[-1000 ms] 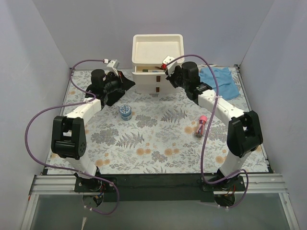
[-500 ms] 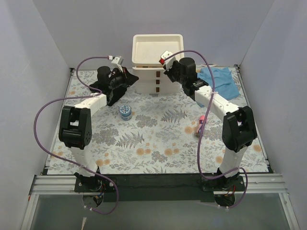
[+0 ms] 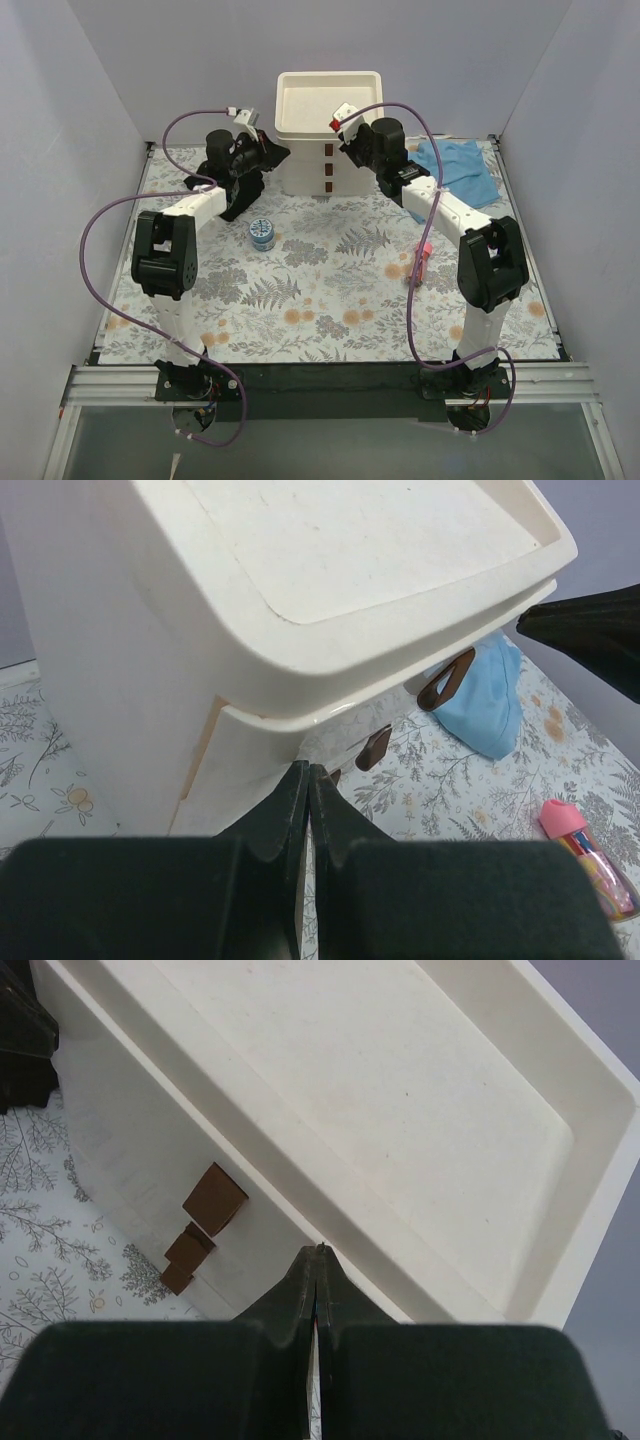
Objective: Sort the stationery into containers
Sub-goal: Close the drawer in the storage box, then pick up the stationery from the center of the board.
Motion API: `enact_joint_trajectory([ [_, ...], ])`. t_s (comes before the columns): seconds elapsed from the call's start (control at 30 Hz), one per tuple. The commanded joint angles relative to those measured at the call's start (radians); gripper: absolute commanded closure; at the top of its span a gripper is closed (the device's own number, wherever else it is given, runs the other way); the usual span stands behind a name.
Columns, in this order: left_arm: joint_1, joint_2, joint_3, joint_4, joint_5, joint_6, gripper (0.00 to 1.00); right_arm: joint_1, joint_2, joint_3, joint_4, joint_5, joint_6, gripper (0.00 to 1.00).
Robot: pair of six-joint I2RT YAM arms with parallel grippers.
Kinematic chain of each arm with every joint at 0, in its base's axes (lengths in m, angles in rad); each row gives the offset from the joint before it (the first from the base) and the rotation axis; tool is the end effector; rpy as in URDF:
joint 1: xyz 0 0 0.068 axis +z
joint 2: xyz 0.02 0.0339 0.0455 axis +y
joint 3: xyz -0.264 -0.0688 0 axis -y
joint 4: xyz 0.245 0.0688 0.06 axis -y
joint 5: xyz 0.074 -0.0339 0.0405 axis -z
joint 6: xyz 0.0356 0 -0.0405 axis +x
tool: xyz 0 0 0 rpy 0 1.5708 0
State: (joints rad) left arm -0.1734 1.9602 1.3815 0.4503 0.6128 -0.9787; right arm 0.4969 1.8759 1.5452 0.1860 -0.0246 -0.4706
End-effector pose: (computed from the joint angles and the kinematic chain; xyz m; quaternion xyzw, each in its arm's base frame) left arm 0.4500 -0.0996 0.2608 -0.0974 0.7368 -0.5329 0.4045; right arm 0.4030 0.2196 0.3267 -0.3589 0.6658 0.0179 0.6539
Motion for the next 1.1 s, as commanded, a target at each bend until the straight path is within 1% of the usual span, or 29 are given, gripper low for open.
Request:
enact_joint_trajectory([
  [0.0, 0.015, -0.055, 0.030, -0.025, 0.024, 0.020, 1.00, -0.008, -0.042, 0.033, 0.040, 0.020, -0.003, 0.99],
  [0.03, 0.018, -0.081, 0.002, -0.082, 0.040, 0.023, 1.00, -0.008, -0.066, 0.021, 0.017, 0.017, 0.009, 0.99],
  [0.07, 0.025, -0.154, -0.025, -0.106, 0.086, 0.035, 0.98, -0.008, -0.093, 0.004, -0.037, 0.009, 0.019, 0.99],
  [0.1, 0.028, -0.200, -0.056, -0.129, 0.099, 0.047, 0.92, -0.009, -0.157, -0.047, -0.071, 0.002, 0.036, 0.99],
  [0.13, 0.029, -0.302, -0.099, -0.180, 0.108, 0.064, 0.84, -0.011, -0.193, -0.077, -0.109, -0.011, 0.052, 0.96],
  [0.17, 0.034, -0.357, -0.175, -0.205, 0.111, 0.081, 0.67, -0.017, -0.228, -0.112, -0.184, -0.033, 0.097, 0.87],
  [0.2, 0.035, -0.409, -0.221, -0.228, 0.113, 0.110, 0.60, -0.020, -0.291, -0.146, -0.239, -0.041, 0.127, 0.62],
  [0.23, 0.037, -0.500, -0.260, -0.270, 0.110, 0.126, 0.52, -0.027, -0.322, -0.215, -0.275, -0.038, 0.166, 0.53],
  [0.27, 0.044, -0.538, -0.325, -0.294, 0.098, 0.138, 0.44, -0.050, -0.348, -0.246, -0.349, -0.035, 0.266, 0.47],
  [0.3, 0.046, -0.572, -0.350, -0.317, 0.087, 0.173, 0.39, -0.066, -0.381, -0.269, -0.396, -0.038, 0.315, 0.42],
  [0.33, 0.048, -0.618, -0.373, -0.359, 0.062, 0.182, 0.38, -0.087, -0.389, -0.302, -0.442, -0.037, 0.381, 0.39],
  [0.37, 0.051, -0.633, -0.406, -0.375, 0.033, 0.187, 0.34, -0.136, -0.388, -0.312, -0.548, -0.032, 0.441, 0.37],
  [0.4, 0.051, -0.645, -0.412, -0.390, -0.005, 0.190, 0.33, -0.171, -0.376, -0.326, -0.606, -0.035, 0.586, 0.34],
  [0.43, 0.052, -0.659, -0.418, -0.409, -0.025, 0.193, 0.33, -0.214, -0.374, -0.350, -0.652, -0.053, 0.651, 0.31],
  [0.47, 0.052, -0.662, -0.421, -0.410, -0.037, 0.189, 0.33, -0.297, -0.382, -0.438, -0.687, -0.099, 0.708, 0.24],
  [0.5, 0.052, -0.667, -0.426, -0.410, -0.060, 0.184, 0.32, -0.313, -0.405, -0.474, -0.692, -0.095, 0.723, 0.18],
  [0.53, 0.052, -0.672, -0.427, -0.410, -0.068, 0.180, 0.33, -0.317, -0.408, -0.494, -0.720, -0.066, 0.716, 0.16],
  [0.6, 0.052, -0.678, -0.429, -0.409, -0.085, 0.178, 0.32, -0.351, -0.394, -0.528, -0.747, -0.078, 0.736, 0.14],
  [0.73, 0.051, -0.707, -0.452, -0.410, -0.100, 0.215, 0.32, -0.359, -0.351, -0.510, -0.744, -0.075, 0.799, 0.13],
  [0.9, 0.049, -0.715, -0.457, -0.424, -0.101, 0.221, 0.32, -0.360, -0.272, -0.445, -0.724, -0.087, 0.839, 0.16],
  [1.07, 0.049, -0.690, -0.418, -0.432, -0.100, 0.224, 0.32, -0.360, -0.212, -0.442, -0.704, -0.080, 0.871, 0.18],
])
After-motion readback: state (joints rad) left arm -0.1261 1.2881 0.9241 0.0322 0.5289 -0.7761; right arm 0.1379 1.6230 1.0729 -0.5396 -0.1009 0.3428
